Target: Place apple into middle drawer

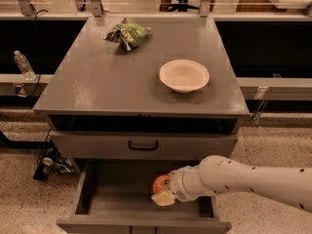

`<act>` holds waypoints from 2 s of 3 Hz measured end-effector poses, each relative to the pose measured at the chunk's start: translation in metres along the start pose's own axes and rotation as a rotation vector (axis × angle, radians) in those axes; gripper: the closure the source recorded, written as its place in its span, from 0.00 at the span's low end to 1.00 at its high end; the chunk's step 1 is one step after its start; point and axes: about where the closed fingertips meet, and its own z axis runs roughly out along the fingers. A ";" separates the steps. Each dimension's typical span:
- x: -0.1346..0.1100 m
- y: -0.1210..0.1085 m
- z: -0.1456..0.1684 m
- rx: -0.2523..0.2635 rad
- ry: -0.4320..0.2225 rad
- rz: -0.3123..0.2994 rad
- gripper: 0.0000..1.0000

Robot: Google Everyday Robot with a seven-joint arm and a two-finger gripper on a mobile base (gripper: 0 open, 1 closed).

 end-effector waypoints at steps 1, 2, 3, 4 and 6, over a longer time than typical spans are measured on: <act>0.009 -0.007 0.026 -0.030 -0.021 0.007 1.00; 0.016 -0.014 0.046 -0.046 -0.049 0.012 1.00; 0.021 -0.019 0.060 -0.055 -0.069 0.013 1.00; 0.028 -0.030 0.086 -0.069 -0.100 0.020 1.00; 0.030 -0.044 0.123 -0.094 -0.148 0.003 1.00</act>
Offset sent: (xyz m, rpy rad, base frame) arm 0.0231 0.0100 -0.0725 0.1048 0.0087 0.0086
